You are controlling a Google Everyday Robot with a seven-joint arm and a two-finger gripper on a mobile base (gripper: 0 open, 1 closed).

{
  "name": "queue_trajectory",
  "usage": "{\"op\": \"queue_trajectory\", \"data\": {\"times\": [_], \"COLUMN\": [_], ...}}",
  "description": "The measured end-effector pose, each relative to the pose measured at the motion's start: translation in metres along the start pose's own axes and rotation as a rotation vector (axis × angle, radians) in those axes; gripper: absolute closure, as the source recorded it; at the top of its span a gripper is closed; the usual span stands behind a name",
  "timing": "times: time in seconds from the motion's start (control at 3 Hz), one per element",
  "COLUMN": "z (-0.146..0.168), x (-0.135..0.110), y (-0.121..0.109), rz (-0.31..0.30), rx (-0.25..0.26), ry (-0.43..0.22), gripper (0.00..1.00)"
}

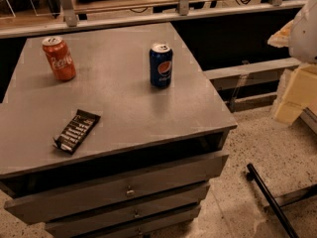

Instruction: Move pepsi can near coke can

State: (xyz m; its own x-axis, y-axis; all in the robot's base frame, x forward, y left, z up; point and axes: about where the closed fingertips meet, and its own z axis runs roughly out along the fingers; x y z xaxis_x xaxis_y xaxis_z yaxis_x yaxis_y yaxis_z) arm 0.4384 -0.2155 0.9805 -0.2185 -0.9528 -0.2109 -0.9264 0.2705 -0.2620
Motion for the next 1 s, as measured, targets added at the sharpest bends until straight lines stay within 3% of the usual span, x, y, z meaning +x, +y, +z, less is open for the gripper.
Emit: {"op": "queue_trajectory", "data": {"times": [0.67, 1.0], "z": [-0.001, 0.011], "x": [-0.004, -0.038], "y": [-0.003, -0.034], "rz": [0.001, -0.033], "rx": [0.015, 0.039], "ry": [-0.022, -0.092], "gripper": [0.0, 0.0]}}
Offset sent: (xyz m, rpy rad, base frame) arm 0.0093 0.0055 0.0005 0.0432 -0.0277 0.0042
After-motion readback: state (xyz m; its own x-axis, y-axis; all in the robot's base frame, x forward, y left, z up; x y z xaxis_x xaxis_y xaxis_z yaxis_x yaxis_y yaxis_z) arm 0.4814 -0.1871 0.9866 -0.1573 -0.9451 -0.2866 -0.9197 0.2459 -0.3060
